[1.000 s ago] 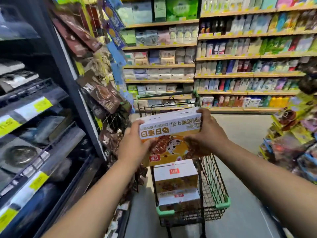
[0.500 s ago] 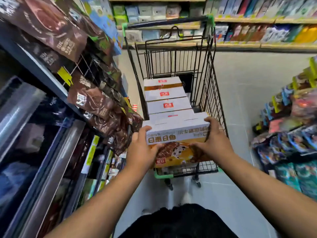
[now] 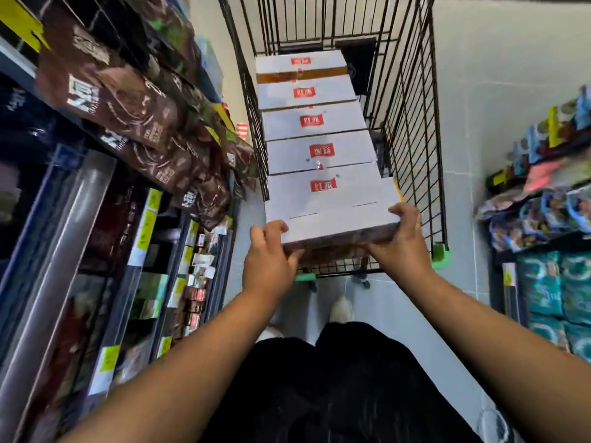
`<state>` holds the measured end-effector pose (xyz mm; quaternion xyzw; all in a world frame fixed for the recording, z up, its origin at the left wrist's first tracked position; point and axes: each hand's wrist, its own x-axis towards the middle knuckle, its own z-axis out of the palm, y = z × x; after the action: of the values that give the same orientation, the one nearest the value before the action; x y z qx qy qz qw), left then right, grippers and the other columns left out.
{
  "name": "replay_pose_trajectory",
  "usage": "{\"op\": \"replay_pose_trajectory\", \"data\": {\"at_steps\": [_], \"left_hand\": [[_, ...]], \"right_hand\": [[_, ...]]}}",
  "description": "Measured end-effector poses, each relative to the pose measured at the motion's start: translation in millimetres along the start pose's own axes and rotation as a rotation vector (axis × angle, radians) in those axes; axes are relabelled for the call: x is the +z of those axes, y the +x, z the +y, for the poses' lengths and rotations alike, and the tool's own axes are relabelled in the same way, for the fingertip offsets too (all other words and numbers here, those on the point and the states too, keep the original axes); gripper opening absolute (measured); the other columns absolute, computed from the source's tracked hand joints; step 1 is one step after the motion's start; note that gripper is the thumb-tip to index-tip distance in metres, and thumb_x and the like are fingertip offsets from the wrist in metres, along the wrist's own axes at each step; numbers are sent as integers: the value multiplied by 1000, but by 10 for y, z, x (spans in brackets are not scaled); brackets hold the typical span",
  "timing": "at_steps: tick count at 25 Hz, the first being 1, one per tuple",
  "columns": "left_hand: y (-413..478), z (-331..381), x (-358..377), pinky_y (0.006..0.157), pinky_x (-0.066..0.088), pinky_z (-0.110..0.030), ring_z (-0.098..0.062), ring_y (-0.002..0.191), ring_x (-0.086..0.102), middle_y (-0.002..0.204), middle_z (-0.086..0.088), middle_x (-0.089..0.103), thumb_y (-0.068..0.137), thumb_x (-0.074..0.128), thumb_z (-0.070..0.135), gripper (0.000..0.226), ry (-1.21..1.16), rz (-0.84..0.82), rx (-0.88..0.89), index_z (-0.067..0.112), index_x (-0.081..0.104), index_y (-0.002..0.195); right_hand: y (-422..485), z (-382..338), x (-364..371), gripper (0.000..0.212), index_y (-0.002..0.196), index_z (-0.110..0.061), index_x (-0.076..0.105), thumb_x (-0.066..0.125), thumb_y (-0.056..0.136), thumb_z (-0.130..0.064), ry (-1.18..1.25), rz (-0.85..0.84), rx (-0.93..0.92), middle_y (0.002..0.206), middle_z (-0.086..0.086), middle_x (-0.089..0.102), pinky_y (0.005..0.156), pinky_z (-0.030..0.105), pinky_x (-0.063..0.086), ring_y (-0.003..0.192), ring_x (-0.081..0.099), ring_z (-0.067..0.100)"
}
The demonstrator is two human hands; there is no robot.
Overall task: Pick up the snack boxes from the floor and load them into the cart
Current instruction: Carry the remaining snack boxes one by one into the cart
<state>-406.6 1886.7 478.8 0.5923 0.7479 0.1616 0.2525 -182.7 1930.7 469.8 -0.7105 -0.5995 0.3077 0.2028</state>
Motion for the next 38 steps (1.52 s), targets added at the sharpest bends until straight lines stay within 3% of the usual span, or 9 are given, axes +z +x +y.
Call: {"op": "replay_pose_trajectory", "data": {"at_steps": [3, 5, 11, 16, 20, 24, 30, 35, 38], "left_hand": [[-35, -154, 182, 71, 45, -39, -37, 86, 57, 111, -13, 45, 86, 70, 23, 35, 38, -45, -47, 15, 49, 113], [-29, -229, 244, 73, 45, -40, -36, 91, 55, 111, -12, 46, 87, 68, 24, 32, 82, -61, -49, 17, 50, 112], [-7, -241, 346, 73, 47, -41, -38, 96, 51, 113, -13, 42, 83, 72, 25, 39, 173, -55, -50, 16, 49, 113], [80, -109, 132, 94, 45, -43, -34, 113, 46, 127, -9, 39, 77, 79, 33, 53, 182, -119, -57, 17, 52, 119], [315, 230, -376, 100, 39, -37, -29, 118, 46, 125, -5, 44, 79, 74, 44, 53, 208, -107, 89, 21, 55, 122], [618, 913, -1083, 100, 40, -33, -23, 121, 48, 130, -3, 51, 84, 68, 47, 52, 172, 41, 262, 22, 54, 127], [712, 2033, -2043, 95, 36, -27, -18, 122, 48, 129, 4, 51, 84, 67, 47, 52, 39, 163, 627, 31, 49, 131], [481, 2655, -2659, 106, 39, -38, -18, 127, 47, 138, 1, 50, 85, 62, 50, 58, -122, 129, 932, 31, 44, 136], [164, 3026, -2709, 103, 42, -40, -17, 123, 51, 136, 3, 52, 81, 63, 50, 61, -220, 64, 1123, 34, 43, 137]], "right_hand": [[1, 208, 163, 69, 120, -7, 40, 85, 69, -18, -22, -34, -32, 125, 13, 40, 76, 23, 36, 104, 47, 21], [0, 307, 252, 65, 117, -6, 41, 84, 70, -18, -39, -65, -37, 124, 15, 41, 71, 26, 35, 101, 50, 27], [61, 471, 245, 64, 116, -12, 41, 83, 71, -31, -167, -178, -102, 123, 13, 43, 65, 33, 43, 84, 57, 33], [197, 304, -51, 60, 116, -19, 47, 81, 72, -41, -273, -313, -101, 126, 9, 45, 79, 32, 45, 105, 55, 28], [295, -97, -530, 72, 129, -22, 44, 79, 72, -46, -299, -389, -71, 135, 9, 44, 92, 33, 43, 117, 51, 26], [292, -694, -1163, 83, 145, -26, 32, 72, 77, -51, -386, -252, -212, 147, 5, 37, 103, 36, 38, 130, 42, 26], [3, -1687, -2083, 87, 147, -33, 26, 71, 76, -55, -292, 88, -317, 147, 1, 34, 107, 31, 36, 133, 39, 21], [-777, -2059, -2741, 90, 149, -36, 21, 68, 76, -61, -208, 473, -204, 149, -2, 32, 104, 26, 33, 134, 36, 16], [-1425, -2072, -3046, 93, 149, -39, 22, 67, 71, -65, -201, 649, -113, 148, 0, 34, 106, 27, 33, 133, 38, 16]]}}
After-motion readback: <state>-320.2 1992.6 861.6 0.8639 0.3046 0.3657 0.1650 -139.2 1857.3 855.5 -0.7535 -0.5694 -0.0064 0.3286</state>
